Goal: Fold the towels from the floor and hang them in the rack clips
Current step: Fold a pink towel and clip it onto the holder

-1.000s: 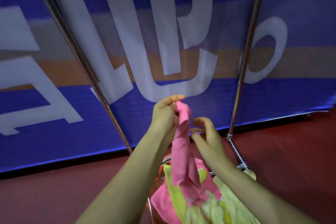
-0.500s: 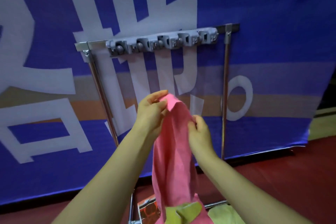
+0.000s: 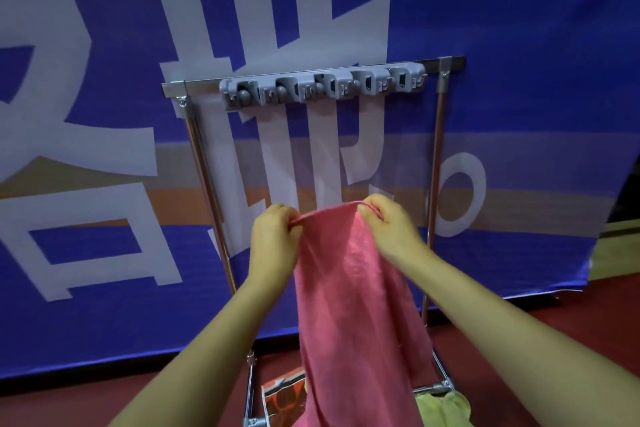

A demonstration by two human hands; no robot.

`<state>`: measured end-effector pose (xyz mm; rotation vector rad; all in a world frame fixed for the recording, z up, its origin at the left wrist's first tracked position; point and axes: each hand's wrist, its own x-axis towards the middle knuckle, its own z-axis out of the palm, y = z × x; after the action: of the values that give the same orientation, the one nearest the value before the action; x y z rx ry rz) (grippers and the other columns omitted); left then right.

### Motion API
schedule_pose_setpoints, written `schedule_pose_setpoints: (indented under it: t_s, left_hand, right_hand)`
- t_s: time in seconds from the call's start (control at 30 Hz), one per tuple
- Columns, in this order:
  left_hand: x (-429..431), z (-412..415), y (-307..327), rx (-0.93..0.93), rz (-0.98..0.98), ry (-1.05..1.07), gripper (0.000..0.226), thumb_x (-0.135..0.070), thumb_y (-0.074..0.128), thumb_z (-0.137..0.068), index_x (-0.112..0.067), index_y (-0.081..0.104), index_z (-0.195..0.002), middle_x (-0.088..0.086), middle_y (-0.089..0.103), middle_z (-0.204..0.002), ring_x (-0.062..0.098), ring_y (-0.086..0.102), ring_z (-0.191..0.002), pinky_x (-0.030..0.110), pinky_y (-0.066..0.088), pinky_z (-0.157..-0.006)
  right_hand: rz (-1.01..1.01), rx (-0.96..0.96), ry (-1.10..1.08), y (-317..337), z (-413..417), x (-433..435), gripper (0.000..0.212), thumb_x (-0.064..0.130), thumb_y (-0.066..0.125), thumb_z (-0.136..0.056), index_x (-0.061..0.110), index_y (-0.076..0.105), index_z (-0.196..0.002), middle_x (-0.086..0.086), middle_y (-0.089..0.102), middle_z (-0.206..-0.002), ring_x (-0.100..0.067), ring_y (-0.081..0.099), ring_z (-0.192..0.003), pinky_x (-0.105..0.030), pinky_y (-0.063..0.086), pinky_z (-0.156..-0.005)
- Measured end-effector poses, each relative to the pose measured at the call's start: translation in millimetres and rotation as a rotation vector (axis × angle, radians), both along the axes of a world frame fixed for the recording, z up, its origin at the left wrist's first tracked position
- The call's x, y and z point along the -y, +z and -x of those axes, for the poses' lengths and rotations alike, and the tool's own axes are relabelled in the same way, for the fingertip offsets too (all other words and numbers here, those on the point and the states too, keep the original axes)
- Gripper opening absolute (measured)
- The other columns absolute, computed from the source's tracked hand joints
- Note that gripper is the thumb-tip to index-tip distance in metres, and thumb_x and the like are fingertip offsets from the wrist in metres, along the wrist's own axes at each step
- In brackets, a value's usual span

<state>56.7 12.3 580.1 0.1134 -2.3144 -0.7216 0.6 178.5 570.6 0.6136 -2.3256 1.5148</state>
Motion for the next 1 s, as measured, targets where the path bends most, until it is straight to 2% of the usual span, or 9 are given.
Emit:
schedule_pose_setpoints:
  t_s: [0.13,0.2,0.3,0.4,0.57,0.67,0.83,0.93,1.0]
  left_hand:
    - [10,-3,18,0.059,-0.005,-0.213,0.011,-0.004,0.062,-0.084,-0.003,0.068,-0.075,0.005,0.063,-0.07,0.023,0.064,-0.069,0.034,0.052,-0.07]
    - [16,-1,25,0.096,-0.01,-0.312,0.017,-0.012,0.062,-0.087,-0.008,0.065,-0.071,-0.002,0.058,-0.067,0.014,0.061,-0.066,0.029,0.05,-0.07]
    - [22,2,32,0.064,-0.13,-0.386,0.025,-0.018,0.058,-0.09,-0.001,0.064,-0.073,0.0,0.057,-0.075,0.004,0.055,-0.066,0.016,0.045,-0.07]
    - [26,2,39,-0.029,-0.353,-0.324,0.026,-0.019,0.053,-0.093,0.003,0.064,-0.082,0.005,0.055,-0.078,0.006,0.051,-0.067,0.006,0.042,-0.064]
    - [38,6,48,-0.065,-0.569,-0.283,0.029,-0.025,0.048,-0.096,-0.015,0.058,-0.071,0.004,0.052,-0.067,0.013,0.05,-0.065,0.027,0.046,-0.071]
    - [46,6,54,-0.128,-0.664,-0.236,0.027,-0.025,0.047,-0.096,-0.02,0.061,-0.073,0.0,0.058,-0.067,0.012,0.055,-0.064,0.027,0.05,-0.071]
    - [59,7,59,-0.254,-0.714,-0.163,0.033,-0.026,0.046,-0.097,-0.022,0.055,-0.066,-0.009,0.054,-0.049,0.008,0.049,-0.052,0.027,0.045,-0.059]
    - [42,5,69,-0.233,-0.637,-0.245,0.029,-0.022,0.047,-0.097,-0.019,0.056,-0.069,-0.012,0.058,-0.047,0.005,0.052,-0.051,0.02,0.048,-0.055]
    - [26,4,77,-0.187,-0.543,-0.307,0.029,-0.023,0.048,-0.096,-0.015,0.056,-0.069,-0.004,0.057,-0.053,0.012,0.051,-0.053,0.024,0.046,-0.056]
  right_hand:
    - [-0.121,0.02,0.102,-6,5,-20,0.03,0.019,0.054,-0.092,0.018,0.045,-0.063,0.007,0.039,-0.059,-0.006,0.035,-0.056,-0.019,0.03,-0.055]
    - [-0.195,0.058,0.185,-7,6,-30,0.036,0.022,0.058,-0.09,0.021,0.043,-0.058,0.008,0.037,-0.057,-0.002,0.034,-0.053,-0.019,0.029,-0.054]
    - [-0.267,0.151,0.301,-8,8,-49,0.043,0.022,0.063,-0.087,0.022,0.039,-0.051,0.011,0.032,-0.053,0.0,0.031,-0.048,-0.016,0.026,-0.05]
    - [-0.309,0.214,0.346,-9,9,-70,0.034,0.023,0.064,-0.086,0.013,0.048,-0.057,0.004,0.035,-0.058,-0.004,0.032,-0.055,-0.021,0.028,-0.055]
    - [-0.301,0.307,0.341,-14,10,-90,0.014,0.017,0.063,-0.086,0.01,0.063,-0.074,0.005,0.056,-0.064,-0.003,0.049,-0.062,-0.019,0.041,-0.064]
    - [-0.263,0.337,0.317,-23,14,-92,0.015,0.012,0.057,-0.09,0.012,0.055,-0.075,0.008,0.057,-0.057,-0.009,0.052,-0.062,-0.027,0.045,-0.07]
    - [-0.121,0.375,0.258,-31,6,-85,0.015,0.008,0.044,-0.096,0.011,0.045,-0.08,-0.004,0.061,-0.056,-0.022,0.064,-0.057,-0.019,0.05,-0.055]
    - [-0.09,0.354,0.29,-38,-2,-59,0.002,0.016,0.054,-0.092,0.017,0.055,-0.093,-0.006,0.067,-0.083,-0.022,0.068,-0.084,-0.025,0.055,-0.078]
    - [-0.067,0.375,0.323,-37,-13,-32,0.024,0.026,0.064,-0.085,0.028,0.055,-0.107,0.0,0.063,-0.109,-0.014,0.062,-0.105,-0.025,0.05,-0.091]
